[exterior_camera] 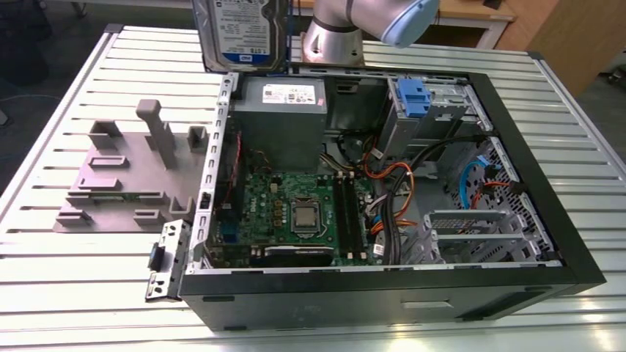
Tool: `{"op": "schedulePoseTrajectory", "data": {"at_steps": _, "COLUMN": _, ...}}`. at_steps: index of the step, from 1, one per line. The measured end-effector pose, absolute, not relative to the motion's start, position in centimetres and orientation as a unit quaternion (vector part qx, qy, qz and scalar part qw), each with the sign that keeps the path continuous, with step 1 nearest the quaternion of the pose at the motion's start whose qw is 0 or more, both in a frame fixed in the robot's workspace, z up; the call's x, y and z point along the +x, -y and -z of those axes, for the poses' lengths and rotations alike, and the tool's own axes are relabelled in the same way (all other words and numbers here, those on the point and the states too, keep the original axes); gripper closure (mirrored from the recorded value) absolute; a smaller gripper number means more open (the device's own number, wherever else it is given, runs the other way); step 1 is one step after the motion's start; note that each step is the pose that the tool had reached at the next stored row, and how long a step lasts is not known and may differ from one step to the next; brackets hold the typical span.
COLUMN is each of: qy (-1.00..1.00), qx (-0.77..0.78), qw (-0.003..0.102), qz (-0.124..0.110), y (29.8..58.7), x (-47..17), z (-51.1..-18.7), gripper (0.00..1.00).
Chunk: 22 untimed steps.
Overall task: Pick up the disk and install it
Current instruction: 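Pick up the disk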
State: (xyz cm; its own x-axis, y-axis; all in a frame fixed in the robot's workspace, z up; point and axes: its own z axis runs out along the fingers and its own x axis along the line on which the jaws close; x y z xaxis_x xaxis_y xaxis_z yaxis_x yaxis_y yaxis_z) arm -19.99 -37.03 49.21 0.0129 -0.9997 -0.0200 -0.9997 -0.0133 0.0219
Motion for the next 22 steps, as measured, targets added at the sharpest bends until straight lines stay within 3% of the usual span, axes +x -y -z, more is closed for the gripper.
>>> {"op": "schedulePoseTrajectory", "data": {"at_steps": 22, "qy": 0.702, "qx": 0.712, "qw": 0.001, "qz": 0.015, "y": 37.0, "x": -16.9, "z": -49.2, "gripper": 0.63}}
